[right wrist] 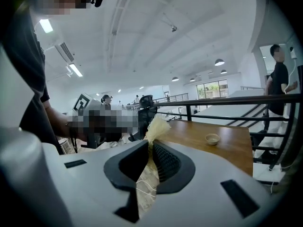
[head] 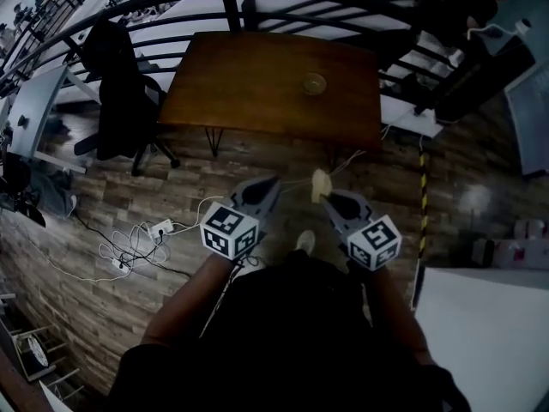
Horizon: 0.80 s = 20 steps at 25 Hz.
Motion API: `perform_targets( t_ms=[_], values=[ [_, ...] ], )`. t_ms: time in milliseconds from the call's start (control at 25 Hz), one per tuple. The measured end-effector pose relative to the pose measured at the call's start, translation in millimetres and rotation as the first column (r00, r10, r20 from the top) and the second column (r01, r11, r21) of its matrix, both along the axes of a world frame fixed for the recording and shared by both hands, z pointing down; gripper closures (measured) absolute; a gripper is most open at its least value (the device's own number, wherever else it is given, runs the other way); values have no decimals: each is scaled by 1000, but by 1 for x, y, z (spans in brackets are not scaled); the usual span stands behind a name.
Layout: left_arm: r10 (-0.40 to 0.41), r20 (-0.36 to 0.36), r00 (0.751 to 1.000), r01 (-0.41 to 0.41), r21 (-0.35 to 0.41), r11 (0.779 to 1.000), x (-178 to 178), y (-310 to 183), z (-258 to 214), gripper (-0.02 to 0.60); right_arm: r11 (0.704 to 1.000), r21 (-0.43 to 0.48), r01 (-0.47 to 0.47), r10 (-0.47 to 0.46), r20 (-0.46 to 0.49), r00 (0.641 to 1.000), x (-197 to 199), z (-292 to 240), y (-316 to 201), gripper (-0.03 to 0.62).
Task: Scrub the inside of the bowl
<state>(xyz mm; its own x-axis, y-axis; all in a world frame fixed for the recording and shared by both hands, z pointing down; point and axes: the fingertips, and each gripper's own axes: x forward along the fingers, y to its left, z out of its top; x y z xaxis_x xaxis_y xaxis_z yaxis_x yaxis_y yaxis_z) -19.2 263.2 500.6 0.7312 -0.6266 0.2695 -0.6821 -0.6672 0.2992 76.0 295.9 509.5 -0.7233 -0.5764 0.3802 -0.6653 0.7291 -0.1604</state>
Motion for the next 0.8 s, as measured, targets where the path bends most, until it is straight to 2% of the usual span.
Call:
perform_targets(
  t_ms=[360,600,800],
  values=[
    [45,3,999,-45,-8,999,-78,79,7,584,1000,17,-19,19,39,999,-91,-4,77,554],
    [72,-4,997,-72,-2,997,-100,114,5,584,999,23,-30,28,47,998,-122,-5,113,554],
    [85,-10,996,-85,9,996,-110,122,4,584,999,22,-35,34,46,998,-135,-7,125,554]
  ],
)
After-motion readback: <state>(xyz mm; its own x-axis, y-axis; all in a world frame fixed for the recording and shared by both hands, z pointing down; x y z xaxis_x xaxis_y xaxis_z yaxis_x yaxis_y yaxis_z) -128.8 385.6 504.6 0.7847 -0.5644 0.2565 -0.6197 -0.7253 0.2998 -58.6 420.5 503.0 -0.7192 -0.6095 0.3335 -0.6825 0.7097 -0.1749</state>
